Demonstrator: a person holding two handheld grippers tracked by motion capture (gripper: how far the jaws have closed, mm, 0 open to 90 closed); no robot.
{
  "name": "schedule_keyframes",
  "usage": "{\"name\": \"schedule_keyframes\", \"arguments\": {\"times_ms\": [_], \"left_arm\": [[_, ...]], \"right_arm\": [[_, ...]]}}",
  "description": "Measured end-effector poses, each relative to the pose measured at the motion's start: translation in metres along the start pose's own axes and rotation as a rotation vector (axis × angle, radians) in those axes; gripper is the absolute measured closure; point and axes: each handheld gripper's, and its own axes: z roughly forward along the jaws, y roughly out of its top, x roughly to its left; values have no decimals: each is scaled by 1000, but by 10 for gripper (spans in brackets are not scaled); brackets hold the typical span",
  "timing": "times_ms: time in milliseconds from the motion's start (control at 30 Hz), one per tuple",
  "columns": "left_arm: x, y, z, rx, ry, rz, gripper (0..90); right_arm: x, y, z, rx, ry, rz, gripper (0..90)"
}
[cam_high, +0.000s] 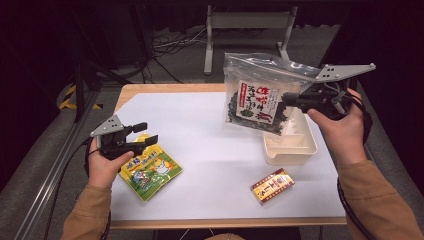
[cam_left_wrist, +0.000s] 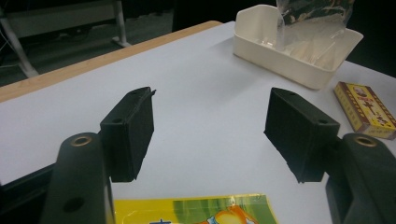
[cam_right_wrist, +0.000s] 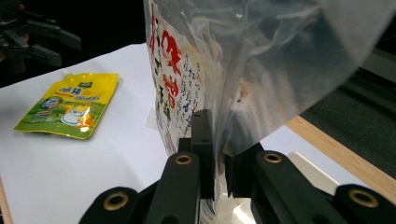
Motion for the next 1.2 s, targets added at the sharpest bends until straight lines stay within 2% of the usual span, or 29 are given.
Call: {"name": "schedule_keyframes", "arguments": {"times_ms": [267, 500, 633, 867, 1200], "left_arm": [[1, -3, 2, 8, 21, -2, 261], [1, -7, 7, 23, 29, -13, 221], [2, -8, 9, 30, 33, -14, 198], [3, -10, 9, 34, 57, -37, 151], [4, -12, 12, 46, 65, -27, 141]], "right_arm": [[-15, -5, -6, -5, -56, 8, 837], [-30, -13, -8, -11, -97, 41, 838], [-36, -16, -9, -8, -121, 43, 838], [-50, -24, -12, -13, -152, 86, 837], [-68, -36, -12, -5, -205, 140, 837]]}}
